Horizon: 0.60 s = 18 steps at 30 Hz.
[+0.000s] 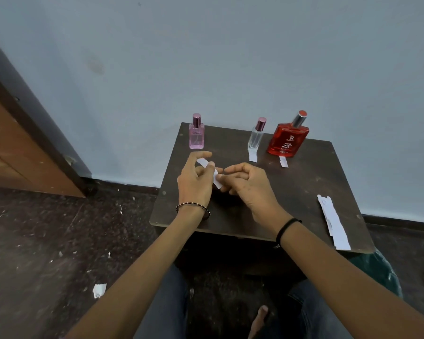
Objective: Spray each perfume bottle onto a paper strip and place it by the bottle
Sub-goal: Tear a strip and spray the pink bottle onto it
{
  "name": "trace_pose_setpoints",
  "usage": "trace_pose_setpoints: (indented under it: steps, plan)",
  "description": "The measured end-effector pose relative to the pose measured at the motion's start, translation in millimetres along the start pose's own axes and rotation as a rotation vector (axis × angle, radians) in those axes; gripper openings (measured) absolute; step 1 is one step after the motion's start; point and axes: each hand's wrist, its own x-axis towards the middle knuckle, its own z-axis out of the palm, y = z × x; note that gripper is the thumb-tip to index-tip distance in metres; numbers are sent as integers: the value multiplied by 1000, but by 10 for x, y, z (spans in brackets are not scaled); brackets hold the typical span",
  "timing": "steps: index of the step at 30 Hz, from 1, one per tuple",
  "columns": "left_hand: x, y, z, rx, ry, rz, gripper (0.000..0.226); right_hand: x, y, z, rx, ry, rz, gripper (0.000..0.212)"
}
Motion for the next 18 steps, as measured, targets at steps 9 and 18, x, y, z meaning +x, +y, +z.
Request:
trace_pose_setpoints:
  steps: [9,18]
  plan:
    - [285,-139,-138,-82,-20,-91,11,520,-166,160,-332,71,-211,28]
    - [353,-127,-304,-136,-145,-153,24,1011,-385,553,-414,-129,-263,60]
